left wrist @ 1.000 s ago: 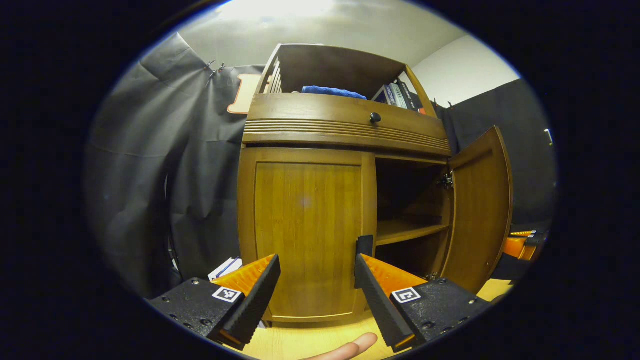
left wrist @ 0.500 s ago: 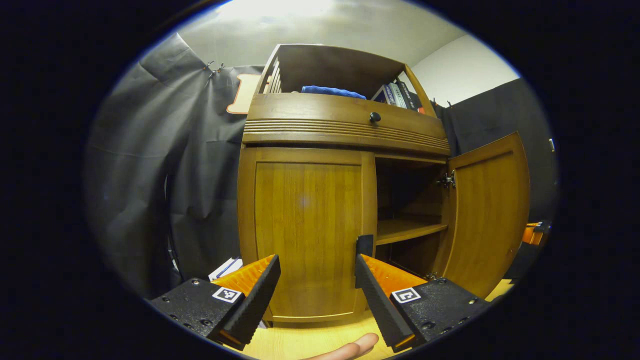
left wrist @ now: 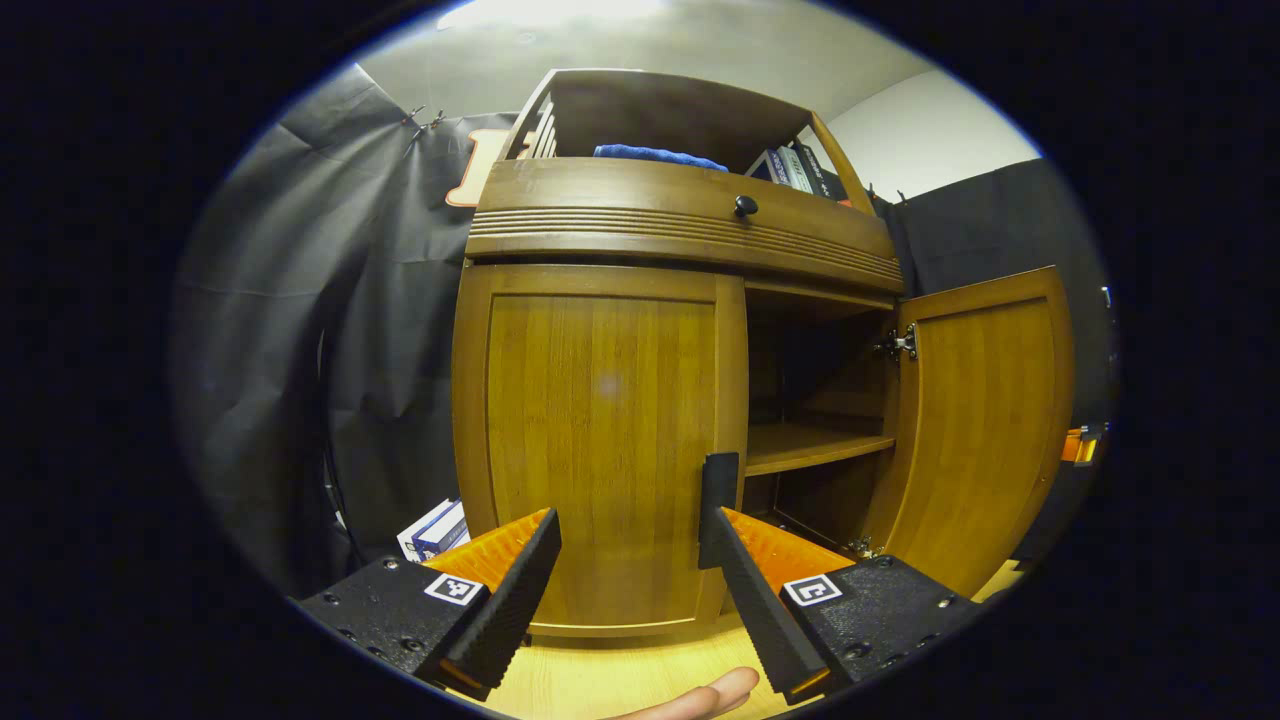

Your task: Open the right door of the double-door shoe cabinet with the right hand, and open the left door with the left hand.

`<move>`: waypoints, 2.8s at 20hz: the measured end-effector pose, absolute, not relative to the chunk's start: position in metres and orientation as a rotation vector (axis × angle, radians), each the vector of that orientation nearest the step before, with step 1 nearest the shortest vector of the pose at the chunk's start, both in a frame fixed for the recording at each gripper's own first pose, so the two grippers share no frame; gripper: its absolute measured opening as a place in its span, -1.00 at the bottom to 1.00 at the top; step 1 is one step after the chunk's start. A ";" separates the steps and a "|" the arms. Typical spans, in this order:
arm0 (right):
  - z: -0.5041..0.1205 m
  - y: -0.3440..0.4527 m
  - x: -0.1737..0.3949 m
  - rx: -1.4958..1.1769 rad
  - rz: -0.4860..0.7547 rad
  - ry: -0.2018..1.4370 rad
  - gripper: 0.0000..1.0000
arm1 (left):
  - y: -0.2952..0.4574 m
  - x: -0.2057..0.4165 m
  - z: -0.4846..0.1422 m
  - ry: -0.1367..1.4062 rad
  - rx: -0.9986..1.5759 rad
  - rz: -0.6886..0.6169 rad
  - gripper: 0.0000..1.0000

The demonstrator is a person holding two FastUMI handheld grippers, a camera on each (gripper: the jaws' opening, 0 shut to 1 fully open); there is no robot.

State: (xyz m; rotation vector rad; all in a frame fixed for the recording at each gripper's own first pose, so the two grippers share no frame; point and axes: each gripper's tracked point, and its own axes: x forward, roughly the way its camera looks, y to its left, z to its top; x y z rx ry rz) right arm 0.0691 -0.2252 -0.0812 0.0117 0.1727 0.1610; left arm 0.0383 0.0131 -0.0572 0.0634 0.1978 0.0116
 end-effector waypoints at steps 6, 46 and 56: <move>-0.082 -0.227 0.070 -0.003 0.201 0.156 -0.93 | -0.002 0.050 -0.064 0.188 0.071 -0.006 0.77; -0.002 -0.158 -0.041 -0.075 0.045 -0.005 0.97 | -0.051 0.145 -0.116 0.180 0.080 -0.089 -0.37; 0.002 -0.153 -0.056 -0.049 0.032 -0.005 0.96 | -0.042 0.083 -0.112 0.262 0.087 -0.151 -0.39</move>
